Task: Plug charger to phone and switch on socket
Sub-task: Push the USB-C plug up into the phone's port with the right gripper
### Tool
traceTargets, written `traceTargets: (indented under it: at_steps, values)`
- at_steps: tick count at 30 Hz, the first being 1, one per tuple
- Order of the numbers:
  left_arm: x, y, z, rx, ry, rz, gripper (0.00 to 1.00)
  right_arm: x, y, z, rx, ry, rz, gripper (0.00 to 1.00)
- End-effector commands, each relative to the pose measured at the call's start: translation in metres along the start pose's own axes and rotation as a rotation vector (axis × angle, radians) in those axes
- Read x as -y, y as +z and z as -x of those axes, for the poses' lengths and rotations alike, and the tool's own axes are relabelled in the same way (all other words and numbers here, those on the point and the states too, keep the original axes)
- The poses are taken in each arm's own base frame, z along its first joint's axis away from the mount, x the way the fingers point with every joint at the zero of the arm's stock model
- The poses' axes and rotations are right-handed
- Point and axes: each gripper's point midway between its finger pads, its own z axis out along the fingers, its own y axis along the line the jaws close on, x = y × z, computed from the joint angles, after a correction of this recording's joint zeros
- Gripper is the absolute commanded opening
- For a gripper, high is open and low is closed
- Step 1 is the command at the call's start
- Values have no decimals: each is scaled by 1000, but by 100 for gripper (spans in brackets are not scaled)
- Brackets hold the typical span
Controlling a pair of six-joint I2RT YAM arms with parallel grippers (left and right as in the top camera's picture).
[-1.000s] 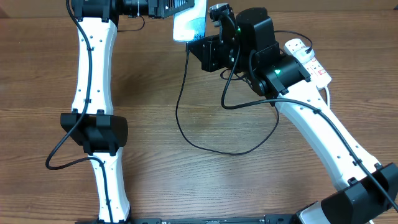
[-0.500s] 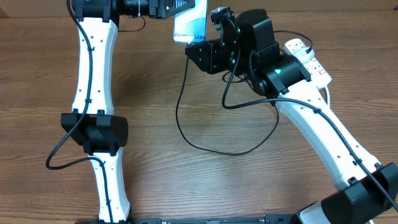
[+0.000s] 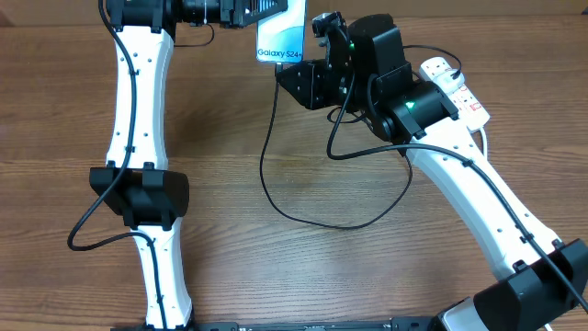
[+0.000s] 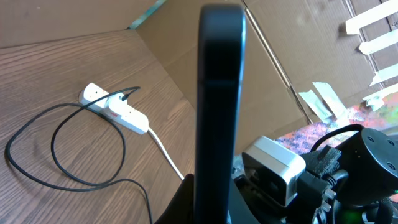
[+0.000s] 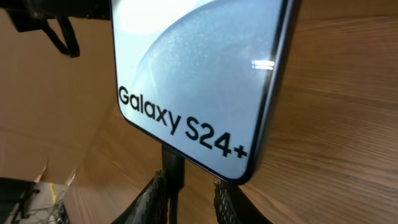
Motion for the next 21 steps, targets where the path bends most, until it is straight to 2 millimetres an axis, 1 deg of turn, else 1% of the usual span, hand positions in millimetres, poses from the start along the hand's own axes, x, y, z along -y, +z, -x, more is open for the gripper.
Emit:
traceTargets:
  at_steps: [1,6,10,16,20,21]
  values:
    - [25,1,1,-8,23,-41,4,-11,1,4,-5,-8,64,25]
    - [25,1,1,-9,8,-42,4,-13,1,5,-5,-11,76,25]
    - [25,1,1,-9,7,-42,4,-14,1,6,1,-15,79,16]
    - [25,1,0,-10,1,-42,4,-15,1,9,14,-23,85,13]
    - [25,1,0,-10,2,-42,4,-16,1,11,20,-26,87,8]
    - [25,1,0,-10,2,-42,4,-15,0,12,23,-27,86,5]
